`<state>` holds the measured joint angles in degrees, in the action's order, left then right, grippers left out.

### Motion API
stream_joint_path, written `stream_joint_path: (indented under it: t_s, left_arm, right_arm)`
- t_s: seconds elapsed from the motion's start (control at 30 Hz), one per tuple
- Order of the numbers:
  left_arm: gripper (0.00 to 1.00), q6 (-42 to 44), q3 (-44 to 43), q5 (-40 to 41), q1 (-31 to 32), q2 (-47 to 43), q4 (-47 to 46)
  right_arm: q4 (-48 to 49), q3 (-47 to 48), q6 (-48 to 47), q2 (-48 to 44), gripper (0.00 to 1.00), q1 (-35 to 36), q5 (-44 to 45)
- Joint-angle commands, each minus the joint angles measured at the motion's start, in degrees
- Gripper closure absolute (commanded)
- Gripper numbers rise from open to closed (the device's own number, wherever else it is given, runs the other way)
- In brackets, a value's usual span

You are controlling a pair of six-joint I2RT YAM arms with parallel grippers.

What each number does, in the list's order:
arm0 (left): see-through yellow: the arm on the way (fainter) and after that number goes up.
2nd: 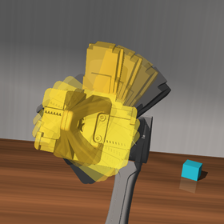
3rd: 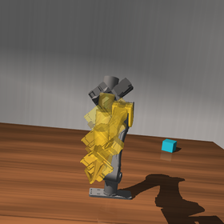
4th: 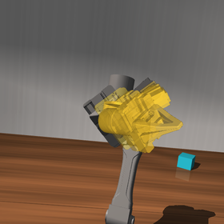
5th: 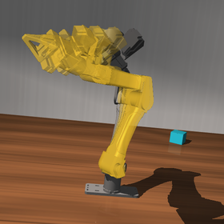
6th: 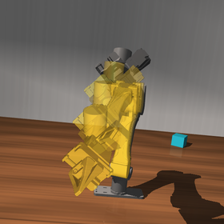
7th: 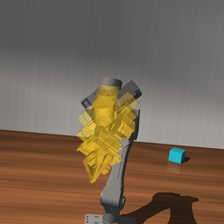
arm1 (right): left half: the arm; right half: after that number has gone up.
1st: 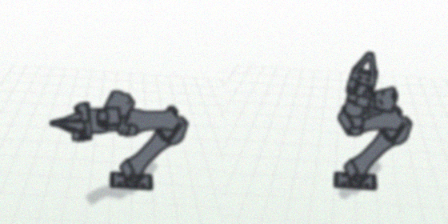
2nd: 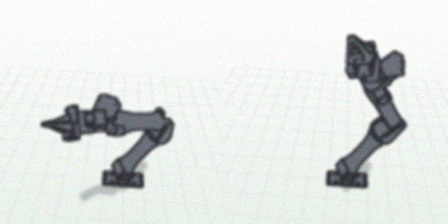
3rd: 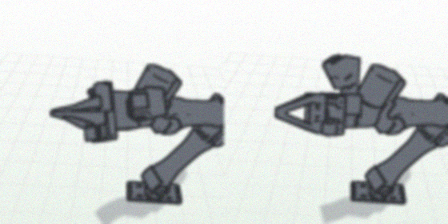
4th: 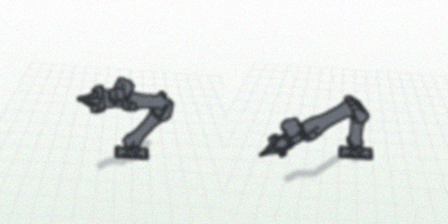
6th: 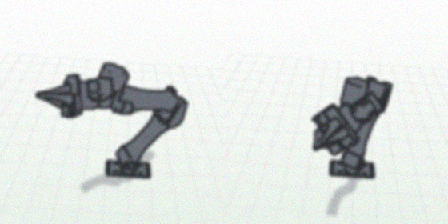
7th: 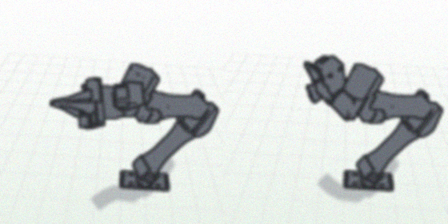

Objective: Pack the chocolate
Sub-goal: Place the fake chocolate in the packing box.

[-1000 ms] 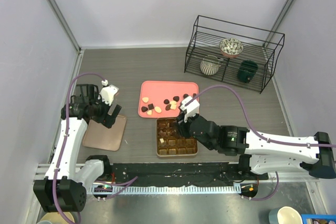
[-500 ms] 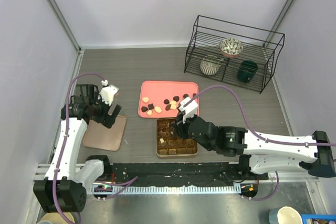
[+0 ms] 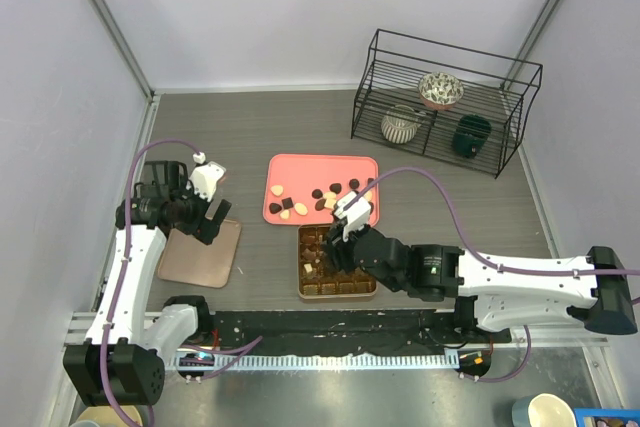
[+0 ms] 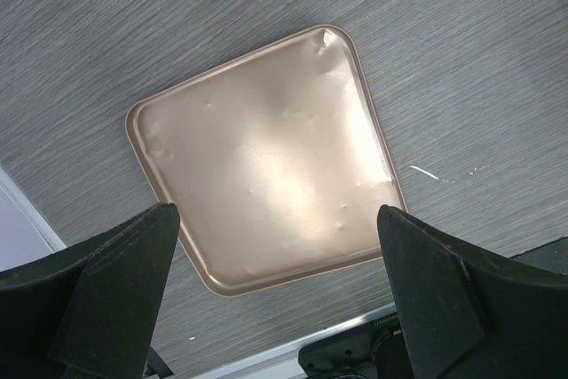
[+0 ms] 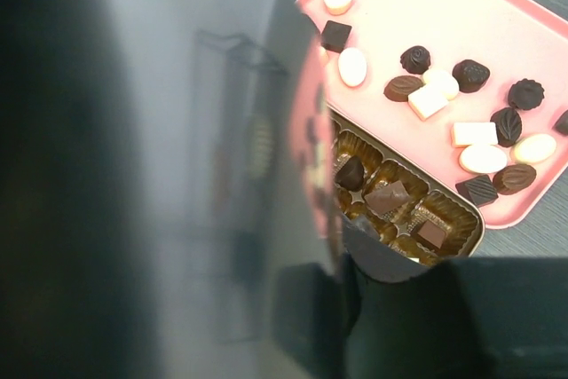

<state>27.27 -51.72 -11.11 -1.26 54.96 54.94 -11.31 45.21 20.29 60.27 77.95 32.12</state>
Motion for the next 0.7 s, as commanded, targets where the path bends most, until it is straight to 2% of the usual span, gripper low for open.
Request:
stream_joint_path:
  t_s: [0.0, 0.3, 0.47, 0.57, 0.67]
  left_arm:
    - [0.0, 0.3, -0.9, -0.3, -0.4, -0.9, 0.0]
    - [0.01, 0.4, -1.0, -0.3, -0.3, -0.8, -0.1]
    - [0.0, 0.3, -0.8, -0.6, -0.4, -0.8, -0.3]
    - [0.0, 0.2, -0.8, -0.6, -0.3, -0.6, -0.5]
    - [0.0, 0.2, -1.0, -0.4, -0.3, -0.6, -0.6]
  right_arm:
    - [2.9, 1.1, 0.9, 0.1, 0.55, 0.5, 0.0]
    - [2.2, 2.9, -0.7, -0.9, 0.55, 0.7, 2.5]
    - [3.7, 7.3, -6.8, 0.3, 0.57, 0.6, 5.2]
    - [5.6, 10.6, -11.4, 3.2, 0.59, -1.0, 5.0]
    - [8.6, 12.9, -14.0, 5.9, 0.6, -6.2, 0.5]
